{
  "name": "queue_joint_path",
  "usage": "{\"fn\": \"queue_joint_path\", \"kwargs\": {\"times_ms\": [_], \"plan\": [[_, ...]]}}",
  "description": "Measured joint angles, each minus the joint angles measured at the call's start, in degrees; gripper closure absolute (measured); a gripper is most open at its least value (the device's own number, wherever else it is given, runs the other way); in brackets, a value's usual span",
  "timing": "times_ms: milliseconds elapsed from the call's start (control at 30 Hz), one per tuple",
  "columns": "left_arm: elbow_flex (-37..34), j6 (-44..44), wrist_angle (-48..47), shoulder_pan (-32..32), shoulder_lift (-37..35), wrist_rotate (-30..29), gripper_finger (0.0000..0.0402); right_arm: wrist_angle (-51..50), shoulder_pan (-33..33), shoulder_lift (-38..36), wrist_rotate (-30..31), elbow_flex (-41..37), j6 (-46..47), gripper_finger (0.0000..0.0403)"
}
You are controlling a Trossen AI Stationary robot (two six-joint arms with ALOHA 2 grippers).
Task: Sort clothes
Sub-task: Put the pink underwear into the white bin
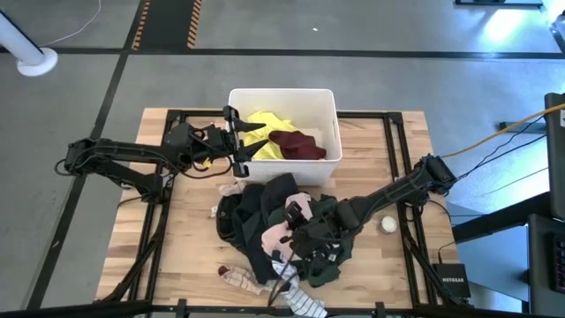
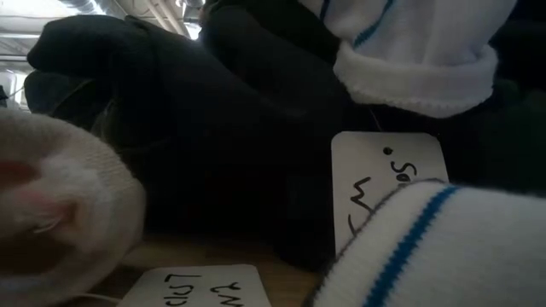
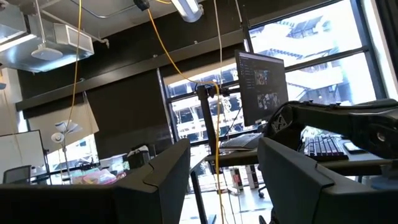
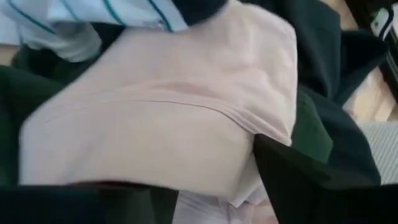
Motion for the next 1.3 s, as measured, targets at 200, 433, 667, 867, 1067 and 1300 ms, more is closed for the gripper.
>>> {"fn": "queue_joint_path", "kwargs": {"times_ms": [200,433,667,867,1067,1300], "plan": [[0.0,0.2,-0.1,0.0,0.0,0.0,0.0219,-4.0,-0.7,0.0,2.2,0.0,2.3,0.0308],[0.0,0.0,-0.1,0.0,0.0,0.0,0.0219,-8.8,-1.0,-1.5,4.4,0.0,8.4,0.0381],[0.0,0.0,-0.1,0.0,0.0,0.0,0.0219,-10.6,-1.0,-9.5,9.2,0.0,12.3,0.0394],[0.0,0.0,-0.1,0.0,0.0,0.0,0.0219,-10.3,-1.7,-18.3,16.4,0.0,14.1,0.0385],[0.0,0.0,-0.1,0.0,0.0,0.0,0.0219,-5.5,-5.7,-26.7,20.4,0.0,14.3,0.0394],[0.0,0.0,-0.1,0.0,0.0,0.0,0.0219,6.1,-14.0,-33.0,20.4,0.0,10.9,0.0389]]}}
